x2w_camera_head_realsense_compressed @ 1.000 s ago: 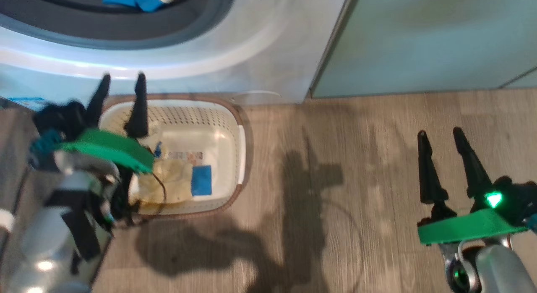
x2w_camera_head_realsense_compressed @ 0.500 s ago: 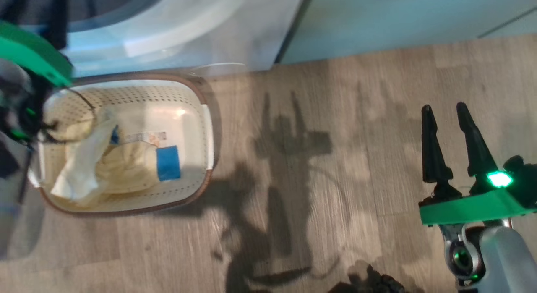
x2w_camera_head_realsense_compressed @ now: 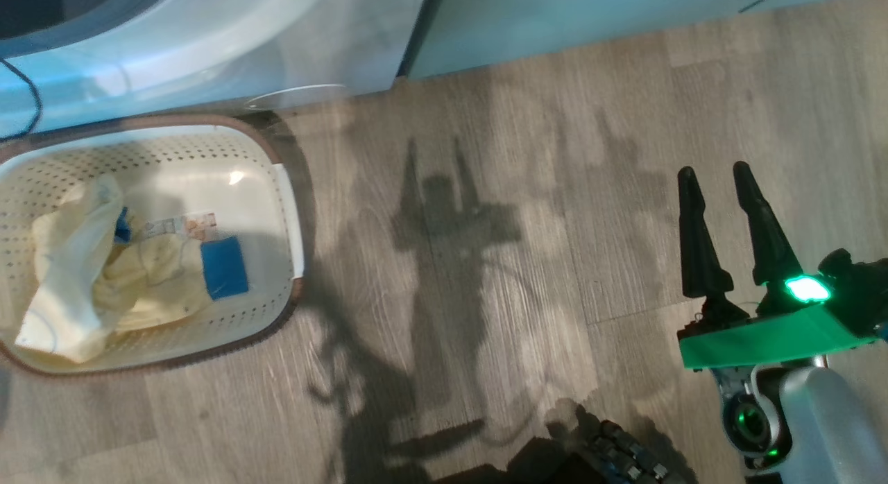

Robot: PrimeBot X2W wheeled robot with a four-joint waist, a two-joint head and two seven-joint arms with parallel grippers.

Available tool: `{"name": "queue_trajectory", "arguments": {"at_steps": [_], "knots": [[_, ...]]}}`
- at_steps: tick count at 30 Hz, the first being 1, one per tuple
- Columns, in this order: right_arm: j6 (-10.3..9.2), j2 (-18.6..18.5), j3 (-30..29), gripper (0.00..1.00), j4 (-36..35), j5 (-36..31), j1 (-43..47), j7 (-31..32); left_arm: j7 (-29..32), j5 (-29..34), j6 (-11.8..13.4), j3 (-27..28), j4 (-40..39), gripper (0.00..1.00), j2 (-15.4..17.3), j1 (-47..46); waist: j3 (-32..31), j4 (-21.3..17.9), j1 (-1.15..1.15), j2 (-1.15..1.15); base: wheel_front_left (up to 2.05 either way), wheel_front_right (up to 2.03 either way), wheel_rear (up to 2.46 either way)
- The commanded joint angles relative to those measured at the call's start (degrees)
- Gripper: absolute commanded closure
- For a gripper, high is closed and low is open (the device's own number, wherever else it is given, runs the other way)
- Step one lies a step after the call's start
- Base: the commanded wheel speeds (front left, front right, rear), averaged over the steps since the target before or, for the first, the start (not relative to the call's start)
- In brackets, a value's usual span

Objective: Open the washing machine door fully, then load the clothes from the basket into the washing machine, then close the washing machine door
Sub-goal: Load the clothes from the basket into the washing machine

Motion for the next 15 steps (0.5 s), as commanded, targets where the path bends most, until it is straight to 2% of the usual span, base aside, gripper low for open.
{"name": "queue_trajectory", "arguments": {"at_steps": [1,7,13,14,15], "knots": [[-0.16,-0.6,1.1,0.0,-1.6,0.4,-0.1,-0.4,0.8,0.2,0.3,1.7,-1.1,0.0,3.9,-2.0,0.3,-0.5,0.0,0.0,0.0,0.0,0.0],[-0.16,-0.6,2.0,0.0,-1.7,1.6,0.0,-0.4,7.2,1.0,1.9,0.5,1.9,0.0,6.4,-5.1,1.2,-2.8,0.0,0.0,0.0,0.0,0.0],[-0.16,-0.6,2.6,0.0,-1.7,2.2,0.4,-0.4,11.8,0.7,1.4,-0.8,4.0,0.0,7.5,-6.3,1.8,-4.0,0.0,0.0,0.0,0.0,0.0],[-0.16,-0.6,2.7,0.0,-1.7,2.3,0.4,-0.4,12.5,0.8,1.5,-1.1,3.7,0.13,7.6,-6.4,2.0,-4.0,0.0,0.0,0.0,0.0,0.0],[-0.16,-0.6,2.7,0.0,-1.8,2.3,0.4,-0.4,12.9,1.1,1.6,-1.4,3.4,0.51,7.8,-6.6,2.1,-4.1,0.0,0.0,0.0,0.0,0.0]]}}
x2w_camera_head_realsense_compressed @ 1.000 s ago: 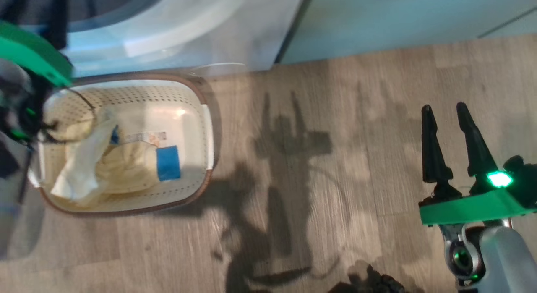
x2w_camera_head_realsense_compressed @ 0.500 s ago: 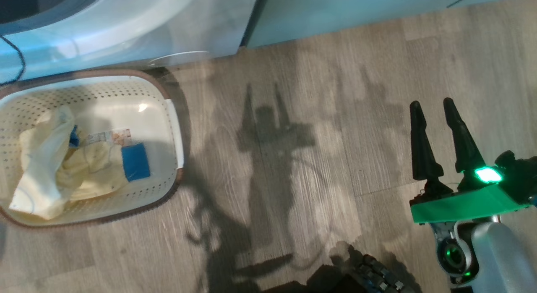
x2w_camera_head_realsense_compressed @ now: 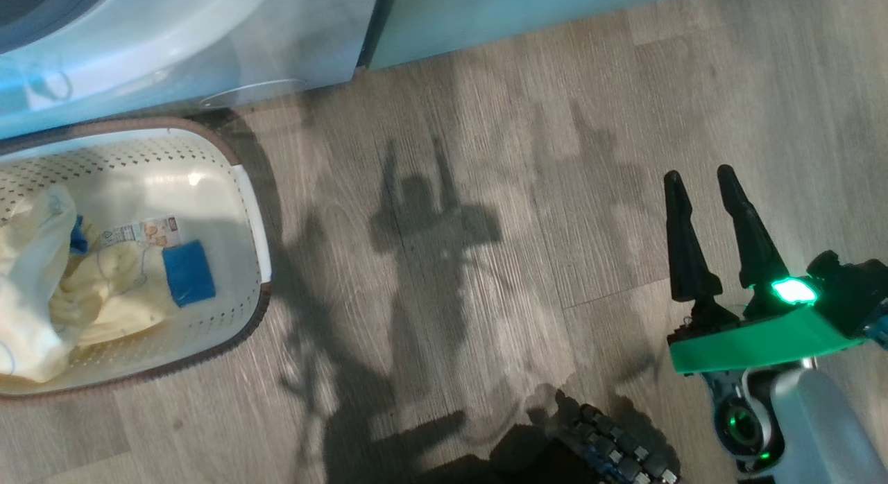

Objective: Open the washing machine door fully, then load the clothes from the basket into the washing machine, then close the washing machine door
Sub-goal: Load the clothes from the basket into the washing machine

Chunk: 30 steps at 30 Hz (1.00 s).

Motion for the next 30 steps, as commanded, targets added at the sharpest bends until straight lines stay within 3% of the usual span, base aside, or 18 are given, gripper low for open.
{"name": "queue_trajectory", "arguments": {"at_steps": [1,2,5,12,22,30], "knots": [[-0.16,-0.7,0.9,0.0,-1.7,0.4,0.3,-0.4,0.4,0.5,0.0,1.6,-1.9,0.85,3.8,-2.2,0.2,-0.1,0.0,0.0,0.0,0.0,0.0],[-0.16,-0.7,0.9,0.0,-1.8,0.5,0.3,-0.4,0.4,0.5,-0.2,1.6,-1.7,1.0,4.0,-2.5,0.4,-0.2,0.0,0.0,0.0,0.0,0.0],[-0.16,-0.7,0.8,0.0,-1.8,0.7,0.2,-0.4,0.0,0.7,-0.7,1.2,-1.3,1.0,3.9,-3.2,0.7,-0.2,0.0,0.0,0.0,0.0,0.0],[-0.16,-0.7,0.6,0.0,-1.9,0.9,-0.2,-0.4,-2.4,1.6,0.9,1.1,-3.9,1.0,3.5,-3.6,1.2,0.3,0.0,0.0,0.0,0.0,0.0],[-0.16,-0.7,1.4,0.0,-2.3,1.7,-1.0,-0.4,-15.1,6.0,3.8,3.8,-6.2,1.0,6.6,-6.7,3.5,-1.5,0.0,0.0,0.0,0.0,0.0],[-0.16,-0.7,1.8,0.0,-2.6,2.4,-1.3,-0.4,-23.7,8.3,2.9,4.0,-0.1,1.0,7.6,-9.5,5.6,-3.2,0.0,0.0,0.0,0.0,0.0]]}}
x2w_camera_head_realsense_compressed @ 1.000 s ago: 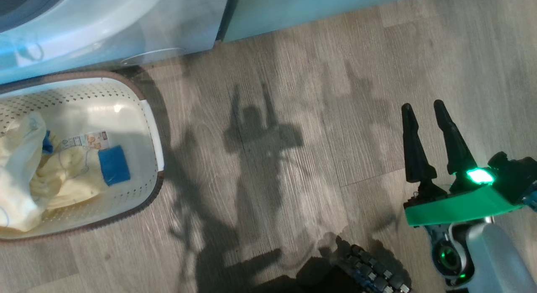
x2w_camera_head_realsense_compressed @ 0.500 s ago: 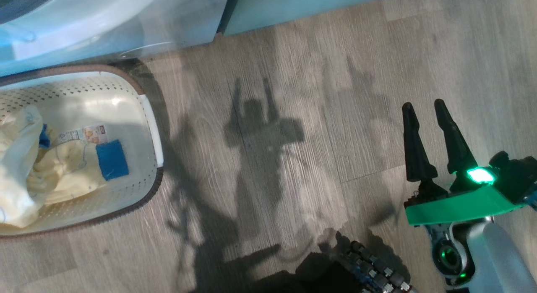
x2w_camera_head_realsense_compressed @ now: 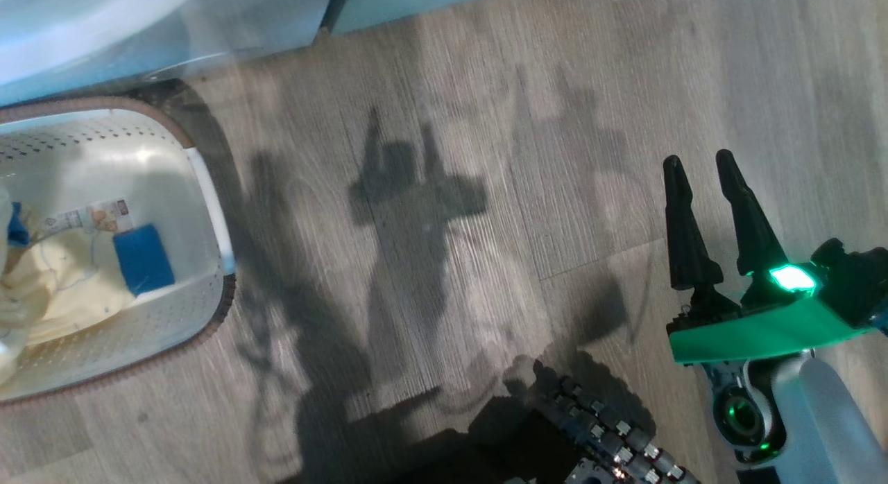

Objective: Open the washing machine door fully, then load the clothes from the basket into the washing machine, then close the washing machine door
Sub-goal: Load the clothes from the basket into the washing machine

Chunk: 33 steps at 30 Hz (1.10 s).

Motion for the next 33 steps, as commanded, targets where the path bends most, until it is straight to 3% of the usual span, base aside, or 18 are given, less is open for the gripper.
{"name": "queue_trajectory", "arguments": {"at_steps": [1,12,13,14,15,25,33], "knots": [[-0.16,-0.7,1.0,0.0,-1.7,0.5,0.2,-0.4,-0.1,0.5,-0.5,1.0,-0.3,1.0,3.3,-1.1,0.4,-0.3,0.0,0.0,0.0,0.0,0.0],[-0.16,-0.7,0.6,0.0,-1.7,0.4,-0.3,-0.4,-0.6,1.2,-2.9,-1.8,8.0,1.0,1.6,-6.1,1.2,0.1,0.0,0.0,0.0,0.0,0.0],[-0.16,-0.7,0.6,0.0,-1.6,0.4,-0.4,-0.4,-0.7,1.3,-3.1,-2.1,8.5,0.67,1.4,-6.4,1.2,0.2,0.0,0.0,0.0,0.0,0.0],[-0.16,-0.7,0.6,0.0,-1.6,0.3,-0.4,-0.4,-1.0,1.4,-3.3,-2.3,8.9,0.21,1.2,-6.8,1.2,0.4,0.0,0.0,0.0,0.0,0.0],[-0.16,-0.7,0.4,0.0,-1.6,0.3,-0.5,-0.4,-1.2,1.5,-3.4,-2.6,9.3,0.0,0.9,-7.2,1.1,0.5,0.0,0.0,0.0,0.0,0.0],[-0.16,-0.7,-1.9,0.0,-1.9,-0.9,-1.1,-0.4,-4.9,1.6,-5.6,-5.1,10.3,0.0,-3.6,-9.0,0.5,3.9,0.0,0.0,0.0,0.0,0.0],[-0.16,-0.7,-4.1,0.0,-1.5,-2.6,-1.2,-0.4,-10.5,0.7,-5.3,-5.3,8.4,0.0,-5.9,-3.6,-2.2,6.6,0.0,0.0,0.0,0.0,0.0]]}}
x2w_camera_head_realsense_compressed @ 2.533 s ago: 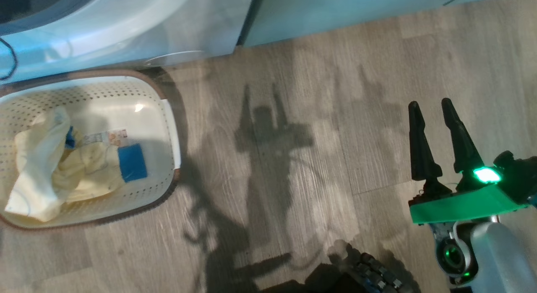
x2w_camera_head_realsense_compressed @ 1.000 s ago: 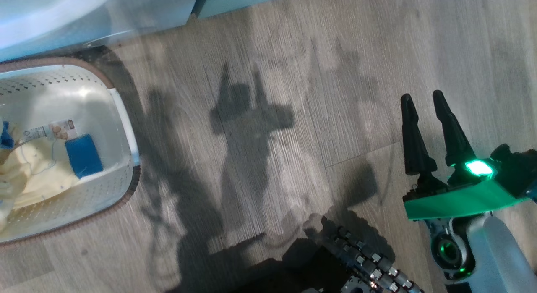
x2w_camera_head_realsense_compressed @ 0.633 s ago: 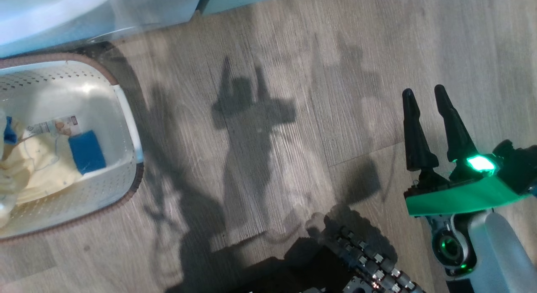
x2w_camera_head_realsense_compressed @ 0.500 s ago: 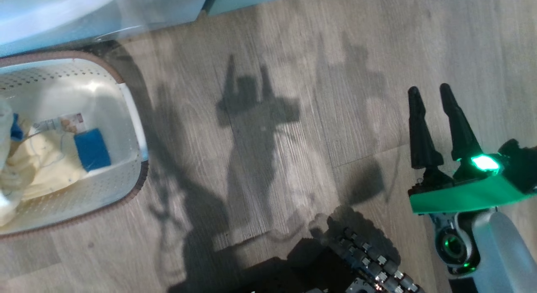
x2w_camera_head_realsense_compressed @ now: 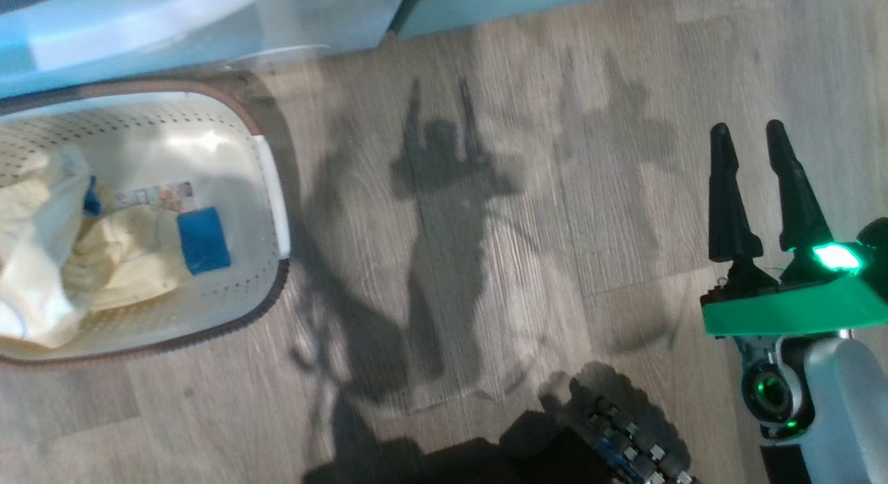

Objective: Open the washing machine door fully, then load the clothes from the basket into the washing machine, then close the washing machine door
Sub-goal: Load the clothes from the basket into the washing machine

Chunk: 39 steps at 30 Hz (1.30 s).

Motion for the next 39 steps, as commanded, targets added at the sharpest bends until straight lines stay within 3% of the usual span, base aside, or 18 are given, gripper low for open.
{"name": "queue_trajectory", "arguments": {"at_steps": [1,7,11,15,22,26,39], "knots": [[-0.16,-0.7,0.0,0.0,-1.4,-0.9,1.1,-0.4,-2.1,-1.0,0.2,1.6,-3.2,0.0,2.0,3.1,-1.6,1.2,0.0,0.0,0.0,0.0,0.0],[-0.16,-0.7,-1.2,0.0,-1.1,-2.0,2.0,-0.4,-6.4,-3.9,0.8,3.5,-9.0,0.0,0.0,10.8,-4.3,3.0,0.0,0.0,0.0,0.0,0.0],[-0.16,-0.7,-2.2,0.0,-0.8,-2.6,2.8,-0.4,-9.0,-5.1,2.8,4.7,-16.3,0.0,-1.3,19.4,-6.6,4.7,0.0,0.0,0.0,0.0,0.0],[-0.16,-0.7,-3.7,0.0,-0.6,-3.8,3.7,-0.4,-10.3,-5.0,5.9,5.0,-24.9,0.0,-3.1,27.6,-8.7,6.9,0.0,0.0,0.0,0.0,0.0],[-0.16,-0.7,-5.0,0.0,0.1,-8.1,6.0,-0.4,-11.5,-2.8,13.5,5.6,-40.7,0.0,-5.6,45.8,-14.9,10.0,0.0,0.0,0.0,0.0,0.0],[-0.16,-0.7,-5.1,0.0,0.9,-10.0,7.8,-0.4,-11.8,-2.2,16.0,5.9,-45.9,0.0,-6.8,54.7,-18.5,11.2,0.0,0.0,0.0,0.0,0.0],[-0.16,-0.7,-4.9,0.0,3.2,-13.6,14.8,-0.4,-12.1,1.2,19.4,3.8,-53.5,0.0,-12.0,74.5,-31.7,14.7,0.0,0.0,0.0,0.0,0.0]]}}
